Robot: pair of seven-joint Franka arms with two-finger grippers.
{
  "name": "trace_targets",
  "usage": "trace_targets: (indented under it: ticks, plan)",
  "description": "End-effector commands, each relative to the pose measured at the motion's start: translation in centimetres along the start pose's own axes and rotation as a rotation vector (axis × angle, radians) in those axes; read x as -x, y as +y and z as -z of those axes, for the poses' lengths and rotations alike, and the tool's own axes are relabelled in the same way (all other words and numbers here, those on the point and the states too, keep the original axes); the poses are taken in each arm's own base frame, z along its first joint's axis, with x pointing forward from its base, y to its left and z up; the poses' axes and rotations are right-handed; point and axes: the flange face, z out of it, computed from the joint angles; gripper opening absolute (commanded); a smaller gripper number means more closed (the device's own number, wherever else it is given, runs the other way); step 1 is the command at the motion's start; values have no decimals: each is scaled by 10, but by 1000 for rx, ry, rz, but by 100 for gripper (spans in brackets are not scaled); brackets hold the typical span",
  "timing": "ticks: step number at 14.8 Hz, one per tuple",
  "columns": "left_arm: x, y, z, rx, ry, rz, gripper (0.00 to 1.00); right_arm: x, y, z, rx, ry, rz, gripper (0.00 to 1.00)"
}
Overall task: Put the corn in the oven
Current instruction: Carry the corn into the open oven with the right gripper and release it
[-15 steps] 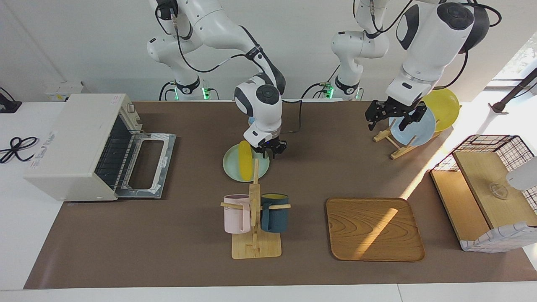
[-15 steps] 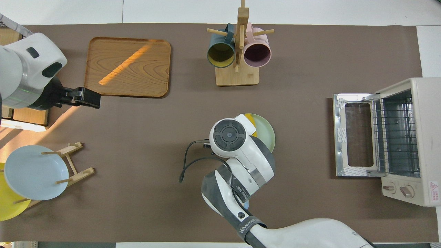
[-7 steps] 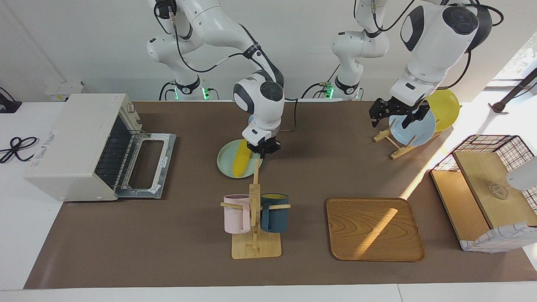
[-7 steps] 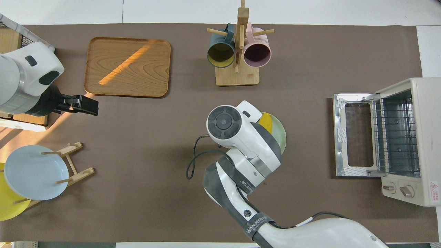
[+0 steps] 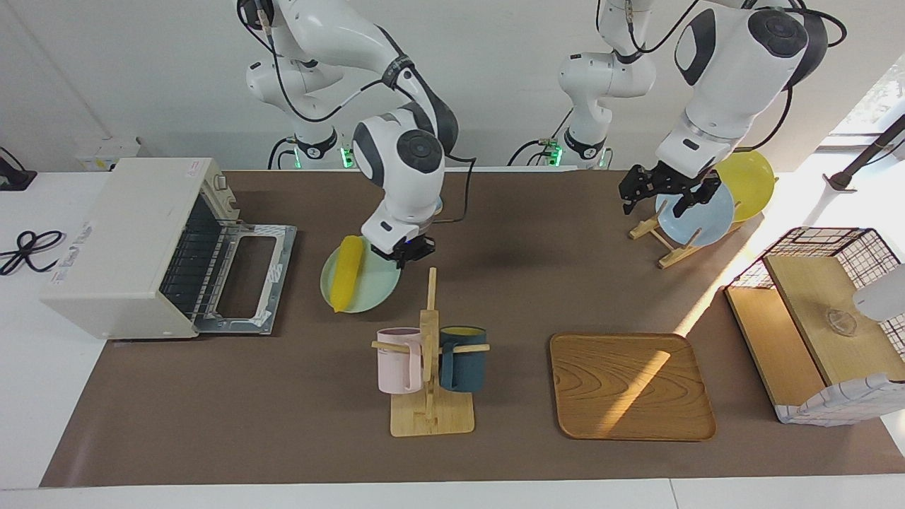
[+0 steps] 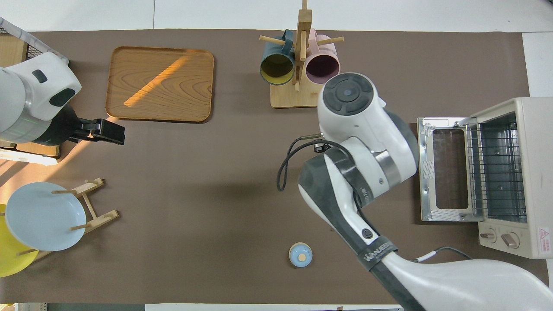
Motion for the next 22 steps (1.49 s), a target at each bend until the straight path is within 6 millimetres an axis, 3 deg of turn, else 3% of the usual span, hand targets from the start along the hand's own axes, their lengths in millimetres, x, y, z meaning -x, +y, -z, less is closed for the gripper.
trace_targets:
  ticks: [1,5,10,15,19,22]
  plan:
    - [-1,5,5,13,-5,-11,100,7,44,-10,93,-41,-6,0]
    - [0,6,6,13,-3,-13,100,2,104,-28,161,-98,-11,0]
    - [4,2,8,13,7,-7,100,-7,205,-51,122,-160,23,0]
    - [3,-3,11,12,16,-1,100,2,228,-76,103,-169,38,0]
    - [3,-3,11,12,19,-1,100,9,275,-105,61,-137,71,0]
    - [3,-3,11,14,19,0,100,9,279,-112,53,-108,62,0]
